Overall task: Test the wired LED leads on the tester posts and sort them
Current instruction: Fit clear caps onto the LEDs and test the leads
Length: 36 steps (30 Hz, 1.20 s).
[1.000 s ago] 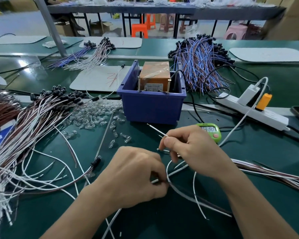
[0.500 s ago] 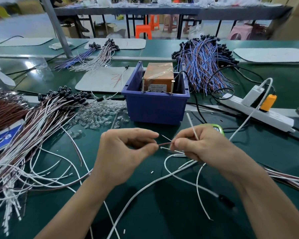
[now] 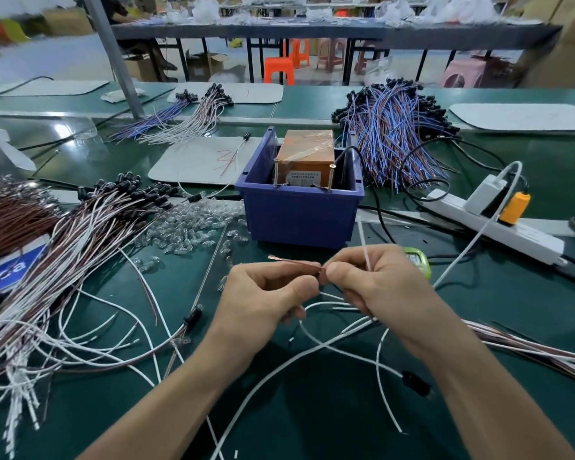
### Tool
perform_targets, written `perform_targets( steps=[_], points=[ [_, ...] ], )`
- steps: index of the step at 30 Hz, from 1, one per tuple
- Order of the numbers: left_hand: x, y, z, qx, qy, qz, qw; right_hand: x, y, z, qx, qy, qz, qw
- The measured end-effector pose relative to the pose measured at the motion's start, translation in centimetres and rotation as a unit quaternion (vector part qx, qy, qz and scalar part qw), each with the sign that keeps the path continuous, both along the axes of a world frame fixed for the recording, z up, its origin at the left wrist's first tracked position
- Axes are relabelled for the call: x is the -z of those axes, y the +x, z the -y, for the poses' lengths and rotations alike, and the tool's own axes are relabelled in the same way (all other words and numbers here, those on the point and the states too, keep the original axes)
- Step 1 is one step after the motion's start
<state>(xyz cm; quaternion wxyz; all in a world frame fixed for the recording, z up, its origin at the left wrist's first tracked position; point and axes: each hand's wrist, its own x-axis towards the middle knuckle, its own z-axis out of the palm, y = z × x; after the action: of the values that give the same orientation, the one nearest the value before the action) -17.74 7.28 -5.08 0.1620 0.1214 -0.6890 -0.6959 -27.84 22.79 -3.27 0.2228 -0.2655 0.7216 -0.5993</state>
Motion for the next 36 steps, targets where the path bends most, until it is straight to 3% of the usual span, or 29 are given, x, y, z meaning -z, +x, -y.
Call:
perform_targets(
  steps=[8,12,20,28,36],
  points=[
    [-0.6,-0.8,0.1,-0.022,0.142,-0.036,0.989,-1.2,0.8,0.4,-0.046,0.046,-0.06,0.996],
    [-2.1,-1.0,1.4,-0.086,0.212,-0.043,0.973,-3.0,-0.4,-1.4,-0.07,0.043,-0.095,0.992],
    [-4.2,-3.3,2.4,-0.217,0.052,0.016,0.975,-4.3,-2.0,-1.5,-0.014,0.071,-0.197,0.978],
    [-4.0,-5.8,1.2,-0.26,-0.162,0.049,0.95,-1.7,-2.2,-2.2,0.057,-0.02,-0.118,0.991],
    [-4.0,-6.4,1.8,-0.275,-0.148,0.062,0.948,-1.8,-2.4,-2.8,0.091,-0.027,-0.13,0.987]
  ],
)
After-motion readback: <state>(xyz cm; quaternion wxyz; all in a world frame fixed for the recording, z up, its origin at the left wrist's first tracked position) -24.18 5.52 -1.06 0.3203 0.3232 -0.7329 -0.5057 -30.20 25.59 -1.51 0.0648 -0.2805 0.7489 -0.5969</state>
